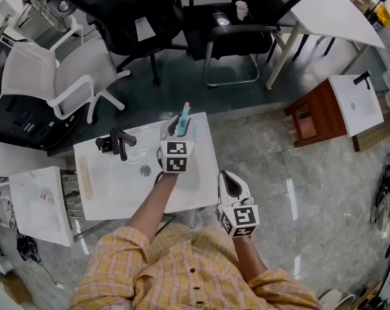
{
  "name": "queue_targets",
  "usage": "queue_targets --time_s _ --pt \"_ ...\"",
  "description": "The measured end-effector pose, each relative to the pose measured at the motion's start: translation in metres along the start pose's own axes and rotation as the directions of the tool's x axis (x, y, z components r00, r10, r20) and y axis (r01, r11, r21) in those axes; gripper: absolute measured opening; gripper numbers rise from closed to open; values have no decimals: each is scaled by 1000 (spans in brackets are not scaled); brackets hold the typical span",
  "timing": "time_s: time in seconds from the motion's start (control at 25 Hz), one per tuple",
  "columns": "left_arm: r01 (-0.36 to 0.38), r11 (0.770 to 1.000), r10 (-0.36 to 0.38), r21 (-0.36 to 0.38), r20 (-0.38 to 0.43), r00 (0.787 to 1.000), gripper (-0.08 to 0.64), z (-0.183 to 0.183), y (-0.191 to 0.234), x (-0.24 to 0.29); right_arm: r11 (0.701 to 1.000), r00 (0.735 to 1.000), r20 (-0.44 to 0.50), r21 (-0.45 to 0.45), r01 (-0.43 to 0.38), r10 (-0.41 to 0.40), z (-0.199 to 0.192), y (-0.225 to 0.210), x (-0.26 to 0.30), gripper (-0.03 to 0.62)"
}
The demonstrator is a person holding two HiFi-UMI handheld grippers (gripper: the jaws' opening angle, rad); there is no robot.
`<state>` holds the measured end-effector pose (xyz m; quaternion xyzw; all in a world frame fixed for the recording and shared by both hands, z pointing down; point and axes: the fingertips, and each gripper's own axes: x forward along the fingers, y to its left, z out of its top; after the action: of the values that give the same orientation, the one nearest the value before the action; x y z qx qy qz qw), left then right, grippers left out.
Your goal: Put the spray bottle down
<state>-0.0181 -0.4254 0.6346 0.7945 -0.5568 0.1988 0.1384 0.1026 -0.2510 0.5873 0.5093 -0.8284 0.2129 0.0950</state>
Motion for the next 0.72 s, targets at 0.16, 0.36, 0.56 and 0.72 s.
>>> queue_targets --time_s 0.16,0.36,0.56,0.72 --pt "-3 1000 3 1 7 1000 138 4 -1 -7 1000 1000 10 -2 -6 6 5 3 -2 2" --pt "-15 1000 16 -9 20 1000 138 9 -1 -21 1000 1000 22 -8 -15 15 10 8 -5 2" --pt "-17 1000 18 -20 32 999 127 9 -7 -43 1000 999 34 -16 -26 27 16 12 -7 2" --pt "-16 999 18 -43 62 998 107 16 -10 -63 999 998 48 -22 -33 34 22 16 -7 2"
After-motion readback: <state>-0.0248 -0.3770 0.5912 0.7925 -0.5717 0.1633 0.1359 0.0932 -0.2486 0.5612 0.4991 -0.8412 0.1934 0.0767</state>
